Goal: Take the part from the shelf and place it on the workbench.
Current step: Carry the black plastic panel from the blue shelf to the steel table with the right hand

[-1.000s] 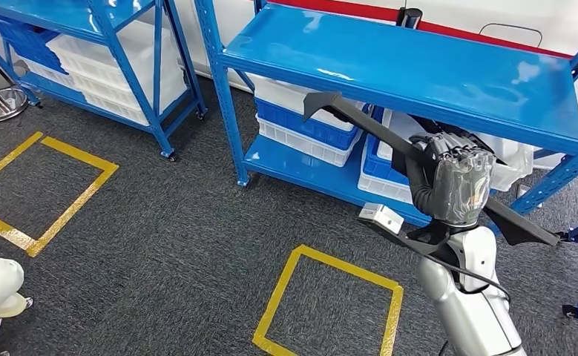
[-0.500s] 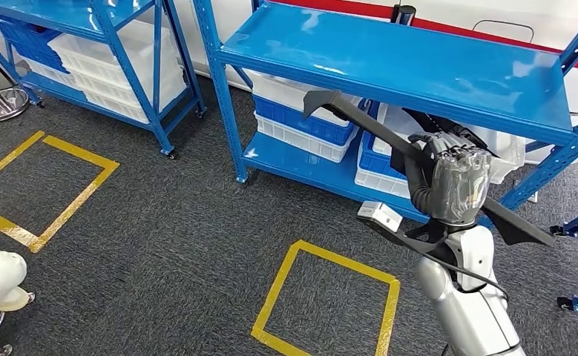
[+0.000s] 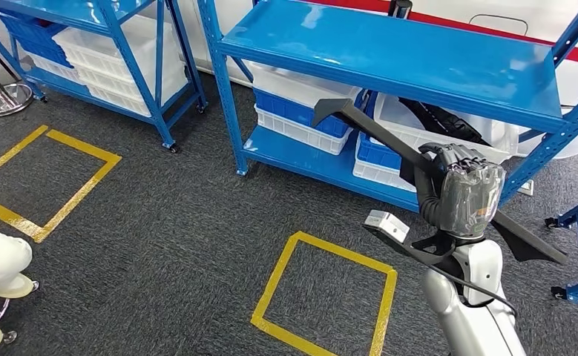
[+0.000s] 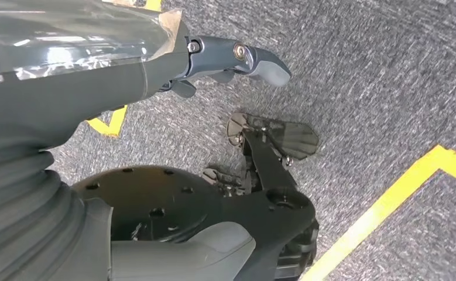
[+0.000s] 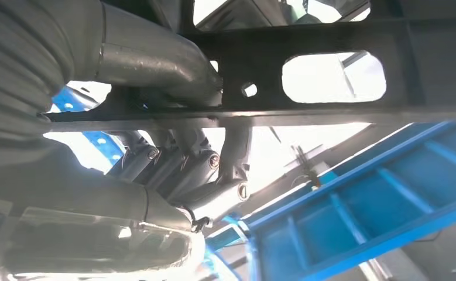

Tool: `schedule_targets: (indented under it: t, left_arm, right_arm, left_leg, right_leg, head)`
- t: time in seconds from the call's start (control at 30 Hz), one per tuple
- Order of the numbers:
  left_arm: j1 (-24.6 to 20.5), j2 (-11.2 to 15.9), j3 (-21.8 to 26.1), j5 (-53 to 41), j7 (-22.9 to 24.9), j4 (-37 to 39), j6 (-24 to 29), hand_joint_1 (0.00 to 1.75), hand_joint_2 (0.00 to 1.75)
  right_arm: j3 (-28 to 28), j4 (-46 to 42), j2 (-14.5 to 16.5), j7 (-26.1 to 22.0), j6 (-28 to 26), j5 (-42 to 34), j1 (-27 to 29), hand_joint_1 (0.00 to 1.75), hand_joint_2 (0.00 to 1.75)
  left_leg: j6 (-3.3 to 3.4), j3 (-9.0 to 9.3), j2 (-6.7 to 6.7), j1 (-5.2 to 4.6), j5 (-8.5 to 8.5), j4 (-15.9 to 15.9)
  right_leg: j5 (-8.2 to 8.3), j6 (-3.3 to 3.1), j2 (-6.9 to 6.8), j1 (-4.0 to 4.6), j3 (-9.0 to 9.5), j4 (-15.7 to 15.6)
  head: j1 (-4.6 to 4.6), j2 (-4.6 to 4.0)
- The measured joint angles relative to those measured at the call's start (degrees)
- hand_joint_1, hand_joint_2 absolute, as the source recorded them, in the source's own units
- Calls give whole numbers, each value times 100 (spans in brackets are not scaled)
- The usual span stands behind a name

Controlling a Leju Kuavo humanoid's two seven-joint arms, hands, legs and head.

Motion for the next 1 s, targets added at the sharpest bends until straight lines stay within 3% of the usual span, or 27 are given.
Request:
schedule_targets:
  t: [0.07,0.1,0.17,0.23,0.27,0.33,0.4,0.47,0.53,0.6,0.67,0.73,0.77,0.8,0.87,0.93,0.97,1.0]
  left_arm:
    - [-2,7,1,1,-9,0,27,0,175]
    - [-4,11,2,2,-9,0,42,0,175]
    - [-7,14,2,4,-10,0,64,0,175]
    - [-7,13,2,5,-10,0,69,0,175]
    - [-7,12,2,6,-10,0,70,0,175]
    - [-8,13,2,7,-10,0,71,0,175]
    - [-8,25,2,7,-10,1,74,0,175]
    - [-7,34,2,7,-10,1,78,0,175]
    - [-13,27,2,8,-10,0,78,0,175]
    - [-18,22,3,9,-10,1,78,0,175]
    - [-14,22,4,9,-10,2,79,0,175]
    - [-7,21,5,9,-10,2,80,0,175]
    - [-6,18,5,9,-11,2,80,0,175]
    - [-7,15,5,9,-14,2,84,0,175]
    - [-9,10,5,9,-35,1,102,0,175]
    - [-12,12,6,7,-96,1,163,0,175]
    - [-15,15,7,6,-142,1,225,0,175]
    - [-17,16,7,8,-194,1,306,0,175]
  right_arm:
    - [-15,-12,17,-20,46,-131,-7,175,175]
    - [-20,-14,26,-33,65,-169,-11,175,175]
    - [-29,-17,39,-48,94,-201,-14,175,175]
    - [-36,-17,44,-49,104,-212,-8,175,175]
    - [-39,-17,47,-49,105,-215,-5,175,175]
    - [-48,-20,54,-49,106,-217,-3,175,175]
    - [-52,-29,69,-49,105,-217,-10,175,175]
    - [-54,-39,80,-49,104,-219,-23,175,175]
    - [-57,-46,81,-49,104,-219,-26,175,175]
    - [-64,-55,82,-49,104,-219,-30,175,175]
    - [-68,-59,84,-49,104,-220,-36,175,175]
    - [-66,-58,86,-49,104,-220,-22,175,175]
    - [-66,-57,86,-49,104,-220,-14,175,175]
    - [-66,-57,86,-49,104,-220,-10,175,175]
    - [-67,-58,88,-50,104,-220,-13,175,175]
    - [-67,-58,94,-51,104,-219,-20,175,175]
    - [-70,-58,97,-51,107,-217,-17,175,175]
    - [-80,-58,98,-51,109,-214,-10,175,175]
  left_leg:
    - [-68,-61,2,28,-103,92]
    - [-100,-129,-2,43,-273,262]
    - [-154,-369,-20,66,-762,937]
    - [-180,-552,-33,80,-1049,1582]
    - [-174,-506,-41,83,-1030,1634]
    - [-123,-88,-124,83,-760,1081]
    - [-45,415,-406,84,-569,292]
    - [-2,599,-561,55,-545,-31]
    - [38,590,-416,33,-488,-89]
    - [115,576,-243,46,-404,-185]
    - [164,526,-73,48,-340,-227]
    - [168,456,103,45,-301,-222]
    - [158,429,190,46,-286,-219]
    - [145,411,271,49,-274,-215]
    - [109,391,419,44,-272,-181]
    - [52,369,534,12,-286,-121]
    - [23,360,583,-5,-287,-98]
    - [-2,356,632,-6,-280,-87]
  right_leg:
    - [57,-137,34,-34,-31,-3]
    - [102,-213,48,-49,-46,-8]
    - [188,-320,88,-39,-121,-4]
    - [256,-339,150,-17,-210,1]
    - [287,-332,193,-8,-245,2]
    - [339,-302,293,0,-293,2]
    - [390,-252,389,-3,-332,2]
    - [445,-176,484,-31,-377,-2]
    - [493,-95,558,-41,-440,-4]
    - [376,-80,376,-9,-606,201]
    - [29,-114,112,3,-932,851]
    - [-251,-83,41,-13,-1209,1539]
    - [-272,-35,24,-27,-1204,1627]
    - [-208,26,-5,-41,-1073,1475]
    - [42,133,-207,-70,-546,642]
    - [222,109,-382,-40,-186,23]
    - [254,60,-403,-19,-147,-71]
    - [282,9,-333,-1,-169,-57]
  head:
    - [-9,0]
    - [-15,0]
    - [-29,0]
    - [-31,-1]
    - [-31,-1]
    - [-32,-1]
    - [-25,-1]
    - [-33,-1]
    - [-45,-1]
    - [-29,0]
    - [1,0]
    - [27,-1]
    - [31,-1]
    - [35,-1]
    - [38,-1]
    - [38,-1]
    - [36,-1]
    - [31,-1]
